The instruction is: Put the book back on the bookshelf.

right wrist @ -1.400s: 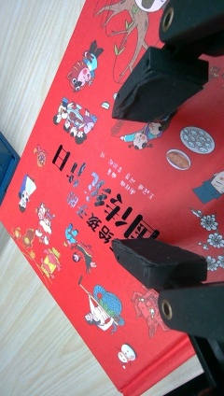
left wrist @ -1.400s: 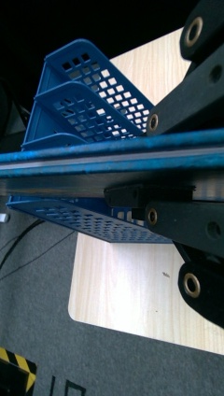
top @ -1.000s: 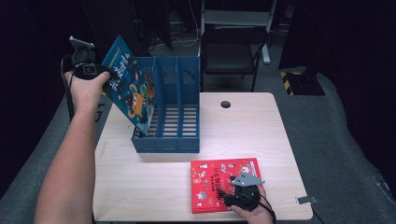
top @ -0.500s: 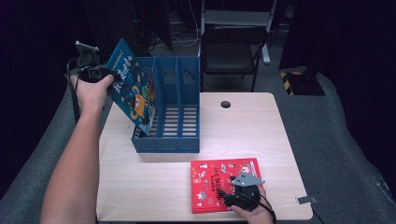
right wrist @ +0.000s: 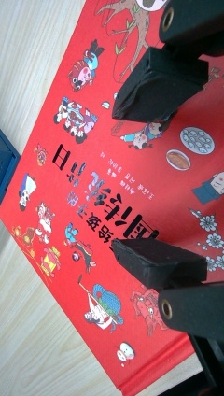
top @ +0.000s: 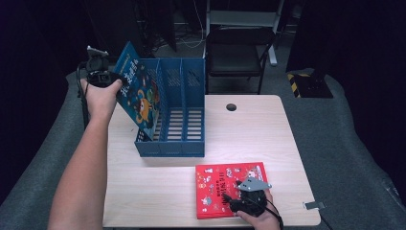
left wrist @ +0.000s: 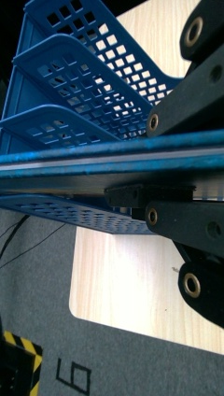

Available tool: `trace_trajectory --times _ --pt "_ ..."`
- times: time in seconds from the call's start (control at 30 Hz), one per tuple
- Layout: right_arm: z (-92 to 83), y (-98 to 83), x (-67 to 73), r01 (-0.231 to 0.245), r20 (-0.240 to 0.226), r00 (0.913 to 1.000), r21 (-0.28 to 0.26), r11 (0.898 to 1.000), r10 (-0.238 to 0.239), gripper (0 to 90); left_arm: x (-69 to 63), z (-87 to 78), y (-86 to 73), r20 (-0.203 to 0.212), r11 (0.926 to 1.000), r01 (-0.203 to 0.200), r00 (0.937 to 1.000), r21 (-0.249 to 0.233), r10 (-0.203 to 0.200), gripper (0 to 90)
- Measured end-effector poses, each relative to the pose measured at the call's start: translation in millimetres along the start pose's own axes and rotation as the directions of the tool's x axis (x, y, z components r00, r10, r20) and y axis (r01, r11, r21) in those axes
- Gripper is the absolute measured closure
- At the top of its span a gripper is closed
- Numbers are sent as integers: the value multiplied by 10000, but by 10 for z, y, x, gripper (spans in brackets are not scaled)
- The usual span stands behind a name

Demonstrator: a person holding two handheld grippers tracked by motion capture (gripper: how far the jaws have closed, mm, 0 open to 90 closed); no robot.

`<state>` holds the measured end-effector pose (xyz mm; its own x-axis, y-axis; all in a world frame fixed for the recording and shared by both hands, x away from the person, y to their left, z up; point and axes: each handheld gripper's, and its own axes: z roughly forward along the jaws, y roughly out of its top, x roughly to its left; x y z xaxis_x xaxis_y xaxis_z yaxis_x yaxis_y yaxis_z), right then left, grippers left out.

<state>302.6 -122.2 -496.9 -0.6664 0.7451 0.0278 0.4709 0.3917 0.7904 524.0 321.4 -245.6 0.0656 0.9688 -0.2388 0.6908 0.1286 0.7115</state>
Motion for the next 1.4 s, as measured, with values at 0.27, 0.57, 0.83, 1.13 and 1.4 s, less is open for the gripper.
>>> trace_trajectory --times 0.27,0.57,0.83,1.13,1.4 --pt "1 -1 -4 25 -9 10000 -20 10000 -25 308 -68 49 -12 -405 9992 -387 9984 89 391 826" --pt "0 -3 -2 53 20 10000 -22 10000 -53 308 -103 147 -30 -700 9982 -543 9960 253 559 826" --pt "1 -5 2 -33 -40 10000 -22 10000 33 309 -137 228 -66 -1088 9954 -879 9898 384 916 826" --pt "3 -7 -3 104 -7 9999 -63 9999 -104 309 -133 304 -104 -1058 9964 -753 9913 378 789 825" --pt "2 -7 -5 89 -63 9999 -44 10000 -89 309 -112 380 -152 -1042 9968 -692 9919 392 729 824"
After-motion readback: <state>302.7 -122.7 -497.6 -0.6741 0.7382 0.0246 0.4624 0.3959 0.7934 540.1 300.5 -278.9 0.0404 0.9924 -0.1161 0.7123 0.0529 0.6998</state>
